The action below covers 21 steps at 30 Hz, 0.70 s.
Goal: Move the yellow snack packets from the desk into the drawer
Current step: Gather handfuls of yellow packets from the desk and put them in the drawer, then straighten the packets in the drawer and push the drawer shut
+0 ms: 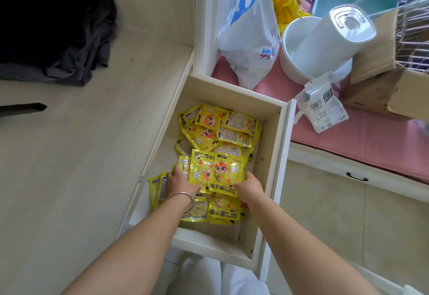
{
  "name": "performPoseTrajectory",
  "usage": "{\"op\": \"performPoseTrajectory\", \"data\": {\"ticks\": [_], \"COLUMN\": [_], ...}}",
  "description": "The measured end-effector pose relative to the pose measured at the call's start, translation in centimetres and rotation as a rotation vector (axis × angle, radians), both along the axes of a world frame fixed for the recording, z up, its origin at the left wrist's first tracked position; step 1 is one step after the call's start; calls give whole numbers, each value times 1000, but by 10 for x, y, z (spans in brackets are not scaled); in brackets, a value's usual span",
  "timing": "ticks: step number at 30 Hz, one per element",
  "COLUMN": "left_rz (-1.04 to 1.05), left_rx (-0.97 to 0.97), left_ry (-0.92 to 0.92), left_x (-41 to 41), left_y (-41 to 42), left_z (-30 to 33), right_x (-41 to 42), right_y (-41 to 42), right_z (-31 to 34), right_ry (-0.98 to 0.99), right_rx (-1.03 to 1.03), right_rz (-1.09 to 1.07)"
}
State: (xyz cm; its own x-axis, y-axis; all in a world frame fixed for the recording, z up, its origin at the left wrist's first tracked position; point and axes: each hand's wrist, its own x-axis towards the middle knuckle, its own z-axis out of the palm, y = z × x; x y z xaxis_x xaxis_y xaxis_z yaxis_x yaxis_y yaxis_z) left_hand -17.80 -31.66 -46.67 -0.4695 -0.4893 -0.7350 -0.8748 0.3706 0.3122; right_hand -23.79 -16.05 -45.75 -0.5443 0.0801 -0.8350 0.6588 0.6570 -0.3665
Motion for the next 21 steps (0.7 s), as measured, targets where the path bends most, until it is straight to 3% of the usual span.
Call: {"op": "performPoseTrajectory", "data": {"ticks": [5,10,15,21], "left_rz": [-70,-81,-5,169], "left_rx": [-96,-42,7,-88], "left_ry": [11,124,184,247], "left_x": [9,12,11,-2], "left_y": [5,21,39,78], "left_z": [22,51,71,92], "right_x": [3,-1,-14,-46], "right_y": [4,16,35,68], "right_z": [23,49,70,94], "right_ry": [64,131,148,251], "right_rx": [36,-64,-114,-56], "right_rz": [179,326,475,798]}}
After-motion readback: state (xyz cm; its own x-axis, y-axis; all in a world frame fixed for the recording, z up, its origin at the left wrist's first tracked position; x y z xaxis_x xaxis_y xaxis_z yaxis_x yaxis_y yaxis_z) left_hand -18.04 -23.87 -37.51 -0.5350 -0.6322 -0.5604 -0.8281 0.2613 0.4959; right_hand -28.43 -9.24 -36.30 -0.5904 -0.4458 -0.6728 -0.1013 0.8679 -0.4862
